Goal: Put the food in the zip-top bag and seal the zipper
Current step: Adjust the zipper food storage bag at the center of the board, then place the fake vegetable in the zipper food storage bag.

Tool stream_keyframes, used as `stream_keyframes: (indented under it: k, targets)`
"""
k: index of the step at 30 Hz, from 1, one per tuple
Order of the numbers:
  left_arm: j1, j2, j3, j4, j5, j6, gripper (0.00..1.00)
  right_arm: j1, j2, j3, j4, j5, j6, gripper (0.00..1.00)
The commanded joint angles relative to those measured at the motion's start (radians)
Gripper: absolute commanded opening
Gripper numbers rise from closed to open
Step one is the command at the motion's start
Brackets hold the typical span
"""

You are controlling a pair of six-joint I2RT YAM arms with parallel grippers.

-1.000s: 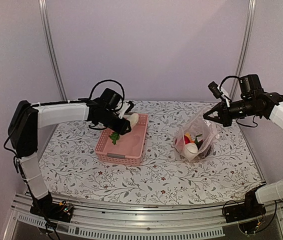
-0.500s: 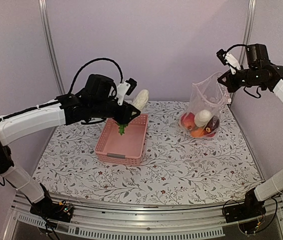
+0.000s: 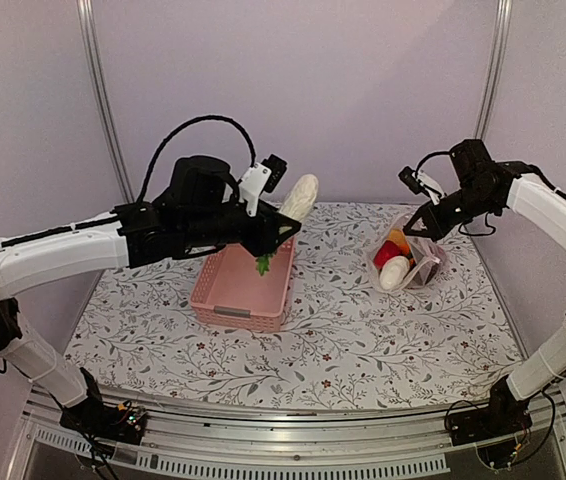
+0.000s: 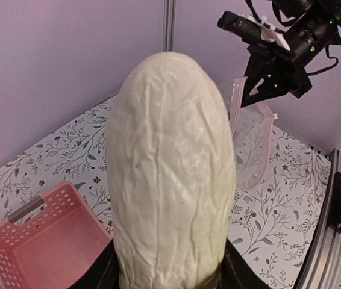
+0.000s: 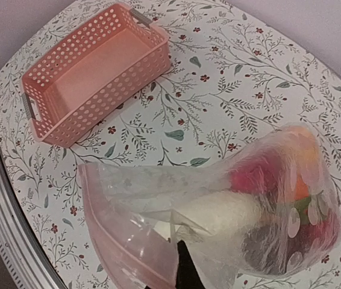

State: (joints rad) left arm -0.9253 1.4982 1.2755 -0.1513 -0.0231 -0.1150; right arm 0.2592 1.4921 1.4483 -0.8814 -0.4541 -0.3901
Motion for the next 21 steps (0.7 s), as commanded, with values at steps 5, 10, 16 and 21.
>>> stream_keyframes:
  k: [5,10,16,21]
  targets:
    - [-0.051,0.021,0.02,0.101,0.148,-0.109,0.37,0.016,-0.016,-0.049,-0.011,-0.213,0.051,0.0]
    - [-0.089,0.093,0.083,0.101,0.265,-0.222,0.38,0.016,-0.033,-0.07,0.001,-0.248,0.056,0.0]
    - [-0.152,0.242,0.14,0.163,0.311,-0.313,0.38,0.017,-0.029,-0.074,-0.004,-0.27,0.05,0.0]
    - [-0.171,0.36,0.251,0.099,0.335,-0.391,0.37,0.018,-0.046,-0.071,0.007,-0.257,0.052,0.0]
